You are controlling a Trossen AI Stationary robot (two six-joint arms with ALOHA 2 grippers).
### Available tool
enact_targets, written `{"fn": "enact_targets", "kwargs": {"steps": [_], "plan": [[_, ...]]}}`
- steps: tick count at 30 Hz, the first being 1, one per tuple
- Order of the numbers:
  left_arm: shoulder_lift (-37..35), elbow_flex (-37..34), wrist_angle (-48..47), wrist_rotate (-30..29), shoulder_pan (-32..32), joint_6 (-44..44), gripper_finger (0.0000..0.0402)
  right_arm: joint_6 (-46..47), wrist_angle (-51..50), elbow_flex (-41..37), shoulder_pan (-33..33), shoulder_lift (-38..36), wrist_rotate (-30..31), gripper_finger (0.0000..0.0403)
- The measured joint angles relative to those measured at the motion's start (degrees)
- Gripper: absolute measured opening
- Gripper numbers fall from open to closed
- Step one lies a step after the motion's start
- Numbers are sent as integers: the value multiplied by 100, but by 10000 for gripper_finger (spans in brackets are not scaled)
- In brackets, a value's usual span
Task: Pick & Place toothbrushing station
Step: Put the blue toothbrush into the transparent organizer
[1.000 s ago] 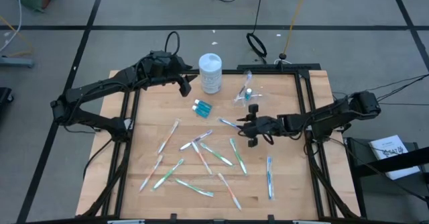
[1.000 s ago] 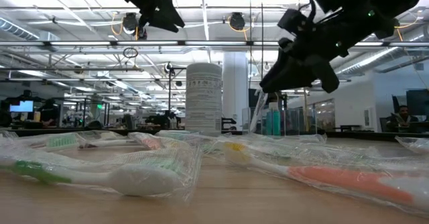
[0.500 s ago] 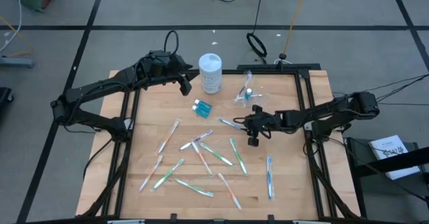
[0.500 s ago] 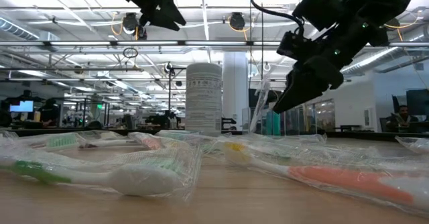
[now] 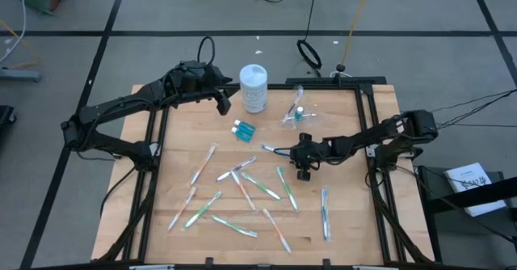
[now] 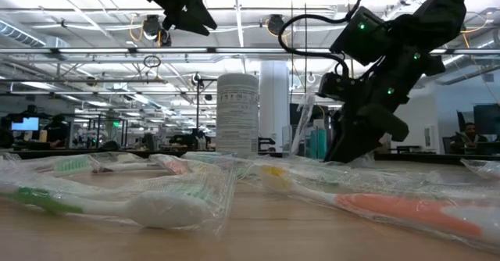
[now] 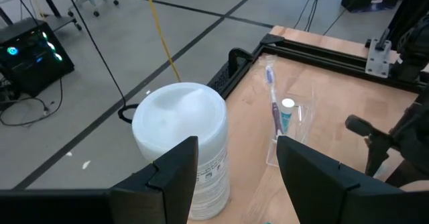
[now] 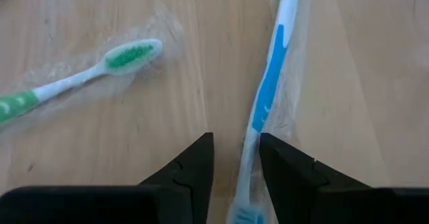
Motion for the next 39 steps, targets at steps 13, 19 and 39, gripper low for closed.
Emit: {"fn": "enact_targets", "kwargs": {"steps": [13, 19, 39], "plan": [[0, 0, 0, 0, 0, 2, 209, -949, -340, 2, -36, 35, -8, 26], [0, 0, 0, 0, 0, 2, 209, -1340, -488, -20, 140, -364, 55, 12], [0, 0, 46, -2, 0, 131, 209, -6486, -611, -17, 436, -2898, 6282, 0]]}}
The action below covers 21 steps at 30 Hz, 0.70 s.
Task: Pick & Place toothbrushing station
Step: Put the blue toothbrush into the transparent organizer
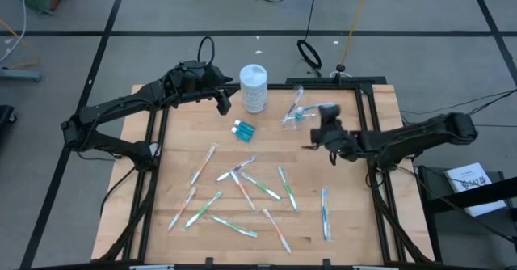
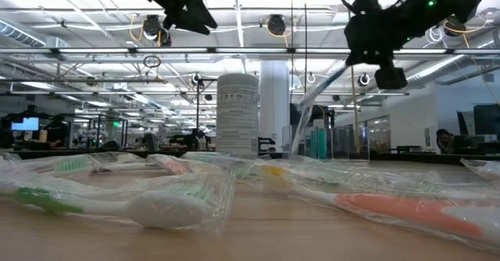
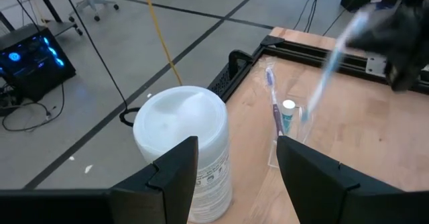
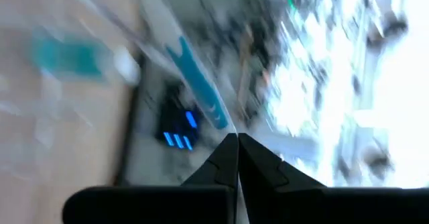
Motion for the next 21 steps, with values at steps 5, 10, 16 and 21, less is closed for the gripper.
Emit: {"fn": "enact_targets", "kwargs": {"steps": [5, 10, 16, 21], "plan": [[0, 0, 0, 0, 0, 9, 209, 102, -93, 0, -237, -129, 750, 0], [0, 0, 0, 0, 0, 0, 209, -454, -121, -278, -463, -129, 798, 0], [0, 0, 0, 0, 0, -2, 209, -1115, -125, -582, -801, -134, 791, 0], [0, 0, 0, 0, 0, 0, 209, -1078, -82, -588, -965, -136, 745, 0]]}}
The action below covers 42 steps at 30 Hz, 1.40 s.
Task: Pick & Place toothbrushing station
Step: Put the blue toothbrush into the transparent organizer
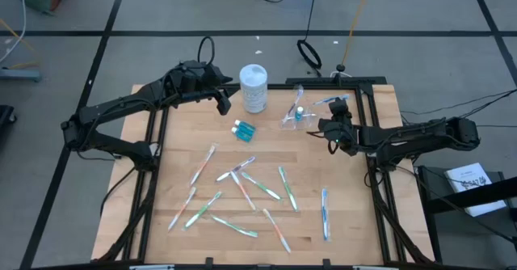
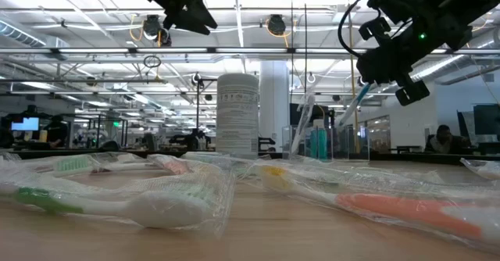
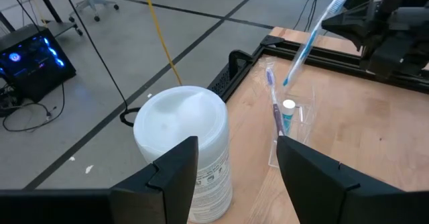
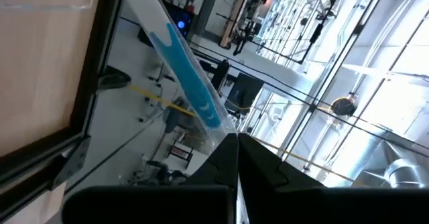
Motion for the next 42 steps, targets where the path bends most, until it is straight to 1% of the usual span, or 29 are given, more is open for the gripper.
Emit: {"fn": "enact_targets", "kwargs": {"steps": [2, 7, 12, 19, 22, 25, 29, 35, 36, 37, 40, 42], "plan": [[0, 0, 0, 1, 0, 0, 209, -23, 13, 0, 12, 0, -89, 0], [0, 0, 0, 2, 0, 20, 209, -61, 13, 0, 137, 0, -89, 0], [0, 0, 0, 0, 0, 22, 209, -81, 5, 0, 399, -14, -87, 0], [0, 0, 4, 0, 0, 26, 209, 178, -37, 0, 704, -393, -89, 0], [0, 0, 9, 0, 0, 17, 209, 437, -76, 0, 704, -428, -104, 0], [0, 0, 11, 0, 0, 13, 209, 436, -365, 0, 656, -428, -94, 0], [0, 0, 13, 1, 0, 0, 209, 555, -642, 0, 481, -428, 185, 0], [0, 0, 20, 0, 0, 0, 209, 649, -869, 0, 314, -428, 168, 0], [0, 0, 20, 1, 0, 0, 209, 699, -877, 0, 289, -428, 98, 0], [0, 0, 20, 0, 0, 0, 209, 750, -877, 0, 264, -428, -96, 0], [0, 0, 20, 2, 0, 0, 209, 751, -904, 0, 214, -422, -1005, 0], [0, 2, 20, 2, 0, 0, 209, 728, -896, 0, 157, -386, -1254, 0]]}}
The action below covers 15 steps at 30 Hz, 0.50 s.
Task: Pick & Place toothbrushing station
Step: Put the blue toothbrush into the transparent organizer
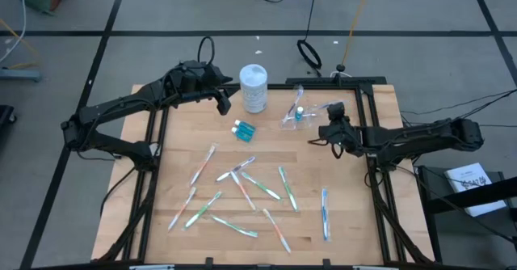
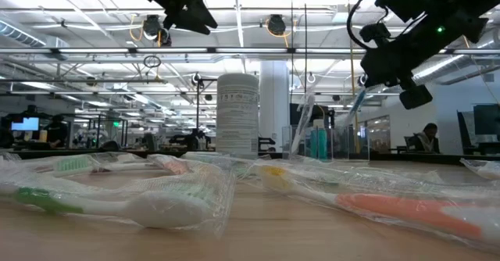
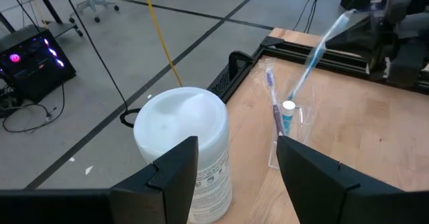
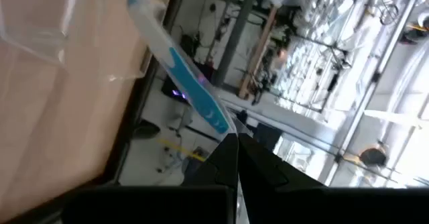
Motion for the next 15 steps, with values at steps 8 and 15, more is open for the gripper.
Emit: {"fn": "enact_targets", "kwargs": {"steps": [8, 15], "plan": [[0, -2, 0, 0, 0, 0, 209, 12, -106, -101, -283, 8, 242, 0], [0, -2, 28, 0, 0, 0, 209, 167, -68, -210, -439, 12, -417, 0]]}}
